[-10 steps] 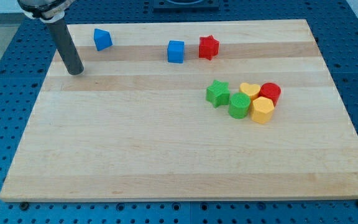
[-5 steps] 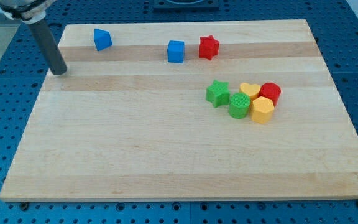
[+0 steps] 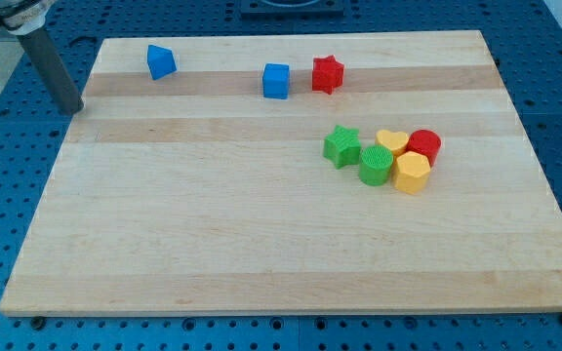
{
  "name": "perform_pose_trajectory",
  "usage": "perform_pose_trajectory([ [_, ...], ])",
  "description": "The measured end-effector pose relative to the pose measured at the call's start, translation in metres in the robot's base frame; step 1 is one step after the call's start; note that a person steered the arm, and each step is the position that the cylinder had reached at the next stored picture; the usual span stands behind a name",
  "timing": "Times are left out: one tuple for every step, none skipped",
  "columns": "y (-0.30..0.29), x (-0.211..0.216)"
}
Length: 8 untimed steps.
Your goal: Move your arm to the top left
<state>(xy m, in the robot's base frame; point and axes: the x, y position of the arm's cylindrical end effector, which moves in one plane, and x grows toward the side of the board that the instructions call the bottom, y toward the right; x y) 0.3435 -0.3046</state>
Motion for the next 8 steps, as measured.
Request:
perform_pose_trajectory([
  [0.000,-0.002],
  [0.000,-0.006],
  [0.014,-0.046],
  [0.029,-0.060],
  [0.003,-0.084],
  [0.000,-0.093],
  [0.009,-0.127],
  [0.012,-0.132],
])
